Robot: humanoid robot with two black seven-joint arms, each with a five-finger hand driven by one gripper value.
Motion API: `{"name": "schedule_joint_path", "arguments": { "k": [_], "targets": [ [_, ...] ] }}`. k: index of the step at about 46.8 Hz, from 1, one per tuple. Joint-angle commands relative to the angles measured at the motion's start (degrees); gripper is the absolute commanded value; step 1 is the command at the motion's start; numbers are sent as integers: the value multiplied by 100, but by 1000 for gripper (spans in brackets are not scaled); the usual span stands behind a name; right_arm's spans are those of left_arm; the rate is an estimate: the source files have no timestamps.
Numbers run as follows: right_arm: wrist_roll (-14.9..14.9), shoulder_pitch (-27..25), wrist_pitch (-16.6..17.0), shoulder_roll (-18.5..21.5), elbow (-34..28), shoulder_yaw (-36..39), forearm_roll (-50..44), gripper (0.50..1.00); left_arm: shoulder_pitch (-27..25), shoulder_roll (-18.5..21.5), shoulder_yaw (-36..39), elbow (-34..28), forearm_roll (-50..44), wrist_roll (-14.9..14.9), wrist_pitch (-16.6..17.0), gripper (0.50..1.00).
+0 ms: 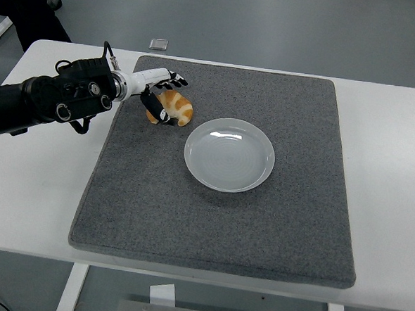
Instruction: Place the bread on the plate
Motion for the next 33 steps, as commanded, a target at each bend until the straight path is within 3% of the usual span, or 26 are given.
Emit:
{"name": "schedule_joint_path", "arguments": {
  "k": [1, 9, 18, 27, 33],
  "targets": [
    [1, 0, 0, 0, 0, 0, 0, 952, 1, -9, 0, 31, 5, 0, 3, 943],
    [1, 0, 0, 0, 0, 0, 0, 952, 89, -80, 35, 84, 14, 0, 3, 904],
    [1, 0, 0, 0, 0, 0, 0, 952, 124, -88, 44, 76, 110, 0, 144, 900],
    [1, 0, 0, 0, 0, 0, 0, 952, 124, -88, 44, 76, 145, 0, 161, 827],
    [1, 0, 0, 0, 0, 0, 0, 954, 115, -97, 44, 76, 146, 0, 161, 819]
  ]
}}
